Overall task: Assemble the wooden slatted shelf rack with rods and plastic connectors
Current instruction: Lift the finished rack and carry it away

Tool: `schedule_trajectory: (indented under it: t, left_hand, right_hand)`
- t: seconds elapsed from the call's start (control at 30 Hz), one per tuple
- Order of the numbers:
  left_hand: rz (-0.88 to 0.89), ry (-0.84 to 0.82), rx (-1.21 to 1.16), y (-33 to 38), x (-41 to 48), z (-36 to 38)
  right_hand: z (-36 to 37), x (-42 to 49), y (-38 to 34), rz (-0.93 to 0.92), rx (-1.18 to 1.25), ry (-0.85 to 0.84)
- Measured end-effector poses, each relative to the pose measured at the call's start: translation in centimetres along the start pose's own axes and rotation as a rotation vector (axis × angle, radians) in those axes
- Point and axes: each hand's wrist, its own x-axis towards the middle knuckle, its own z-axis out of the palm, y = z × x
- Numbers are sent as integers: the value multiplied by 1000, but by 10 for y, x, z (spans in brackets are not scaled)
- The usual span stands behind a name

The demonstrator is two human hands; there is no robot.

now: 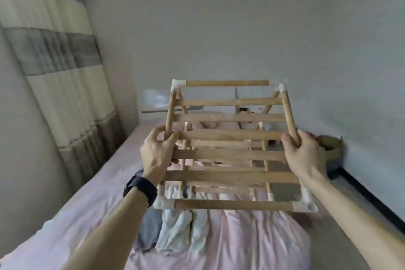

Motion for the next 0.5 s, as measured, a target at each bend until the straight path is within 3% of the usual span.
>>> schedule_trajectory:
  t: [0.27,0.5]
  left_hand:
    - [62,-342,-111,25,19,255]
    - [58,-538,-142,34,43,423]
  right_hand:
    - [-130,83,135,191,-133,244]
    - [-176,143,222,311,-183,416]
